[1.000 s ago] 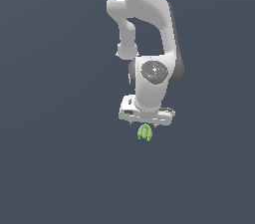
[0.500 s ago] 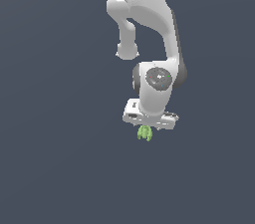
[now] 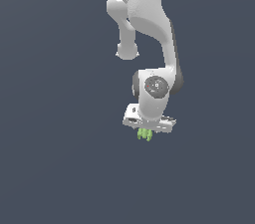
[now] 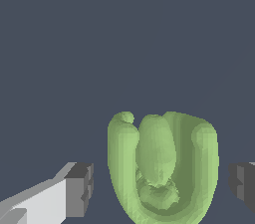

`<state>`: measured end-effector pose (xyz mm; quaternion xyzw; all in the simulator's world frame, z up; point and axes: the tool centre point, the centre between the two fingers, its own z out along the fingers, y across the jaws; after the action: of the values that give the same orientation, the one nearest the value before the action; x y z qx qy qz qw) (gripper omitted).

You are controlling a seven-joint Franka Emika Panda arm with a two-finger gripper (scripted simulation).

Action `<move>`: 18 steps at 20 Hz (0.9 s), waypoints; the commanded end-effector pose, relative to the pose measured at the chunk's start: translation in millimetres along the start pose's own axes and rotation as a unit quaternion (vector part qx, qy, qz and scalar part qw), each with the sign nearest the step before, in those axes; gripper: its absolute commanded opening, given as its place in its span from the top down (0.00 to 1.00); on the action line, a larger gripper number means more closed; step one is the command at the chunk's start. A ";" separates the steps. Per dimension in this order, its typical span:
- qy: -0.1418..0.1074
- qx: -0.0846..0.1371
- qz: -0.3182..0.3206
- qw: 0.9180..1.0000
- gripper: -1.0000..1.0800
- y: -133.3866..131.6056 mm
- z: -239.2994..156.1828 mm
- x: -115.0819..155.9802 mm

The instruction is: Pick up the object and move it to a goal position.

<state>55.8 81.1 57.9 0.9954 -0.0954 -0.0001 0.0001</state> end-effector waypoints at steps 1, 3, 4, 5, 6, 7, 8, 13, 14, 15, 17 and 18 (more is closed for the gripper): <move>0.000 0.000 0.001 1.000 0.04 0.0 11.7 -0.3; 0.000 0.000 0.001 1.000 0.04 -0.4 16.9 -0.2; 0.000 0.000 0.001 1.000 0.04 -0.5 18.2 0.1; 0.000 0.000 0.001 1.000 0.04 -0.2 18.6 0.5; 0.000 0.000 0.001 1.000 0.04 -0.4 18.4 0.9; 0.000 0.000 0.001 1.000 0.04 -0.4 18.2 1.1; 0.000 0.000 0.001 1.000 1.00 -0.4 18.2 1.1; 0.000 0.000 0.001 1.000 1.00 -0.4 18.2 1.1; 0.000 0.000 0.001 1.000 1.00 -0.4 18.2 1.1; 0.000 0.000 0.001 1.000 1.00 -0.4 18.2 1.1; 0.000 0.000 0.001 1.000 1.00 -0.4 18.2 1.1; 0.000 0.000 0.001 1.000 1.00 -0.4 18.2 1.1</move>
<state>56.9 81.2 39.7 0.9954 -0.0963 0.0000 0.0000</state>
